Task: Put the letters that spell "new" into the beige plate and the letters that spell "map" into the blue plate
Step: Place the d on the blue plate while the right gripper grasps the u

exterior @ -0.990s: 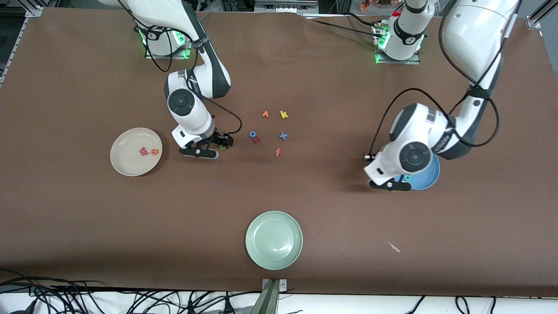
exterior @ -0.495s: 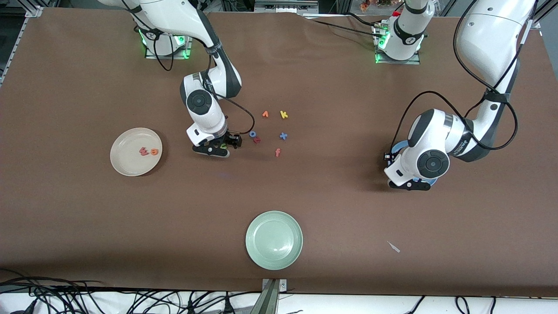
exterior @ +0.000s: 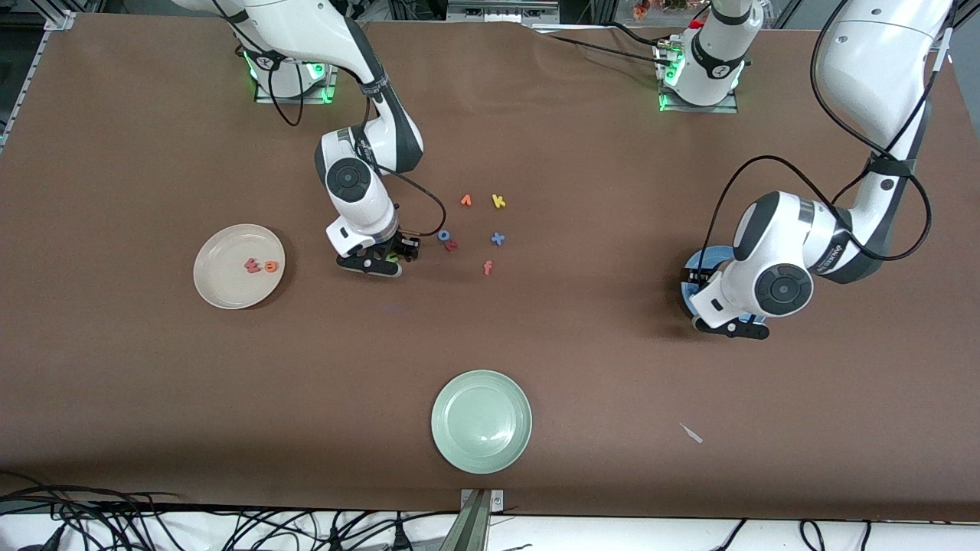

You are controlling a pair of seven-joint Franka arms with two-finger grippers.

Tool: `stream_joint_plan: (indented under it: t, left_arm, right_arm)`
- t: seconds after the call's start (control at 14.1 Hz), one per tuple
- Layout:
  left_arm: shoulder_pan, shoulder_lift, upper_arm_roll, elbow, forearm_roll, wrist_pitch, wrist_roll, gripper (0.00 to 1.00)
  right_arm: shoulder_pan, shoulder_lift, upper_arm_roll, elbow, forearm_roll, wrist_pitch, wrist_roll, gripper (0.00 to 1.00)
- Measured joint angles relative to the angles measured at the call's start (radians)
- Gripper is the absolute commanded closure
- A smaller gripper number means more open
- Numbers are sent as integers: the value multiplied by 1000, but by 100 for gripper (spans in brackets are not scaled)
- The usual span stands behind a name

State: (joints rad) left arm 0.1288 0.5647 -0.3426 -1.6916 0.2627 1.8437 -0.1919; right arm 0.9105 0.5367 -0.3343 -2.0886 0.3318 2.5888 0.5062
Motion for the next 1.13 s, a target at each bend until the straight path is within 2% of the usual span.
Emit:
stream_joint_plan:
  t: [0.35,0.42,0.57,0.64,0.85,1.13]
  left_arm:
    - [-3,-32,-32,142,0,0,2,0]
    - [-3,-43,-35,184,0,-3,2,0]
    - [-1,-68,-36,278,-1,-39,2,0]
    - [3,-82,-36,316,-7,-65,2,0]
    - [26,-153,-36,375,-48,-153,2,0]
    - [63,-279,-20,378,-164,-273,2,0]
  right_arm:
    - [-1,-3,-2,0,0,-1,1,81]
    - [-1,-3,-2,0,0,-1,3,87]
    - [-2,-6,-5,24,1,-36,36,89]
    - [-6,-11,-16,61,1,-114,50,89]
    - [-30,-33,-103,182,1,-369,-18,89]
    - [-56,-44,-280,196,2,-532,-332,88]
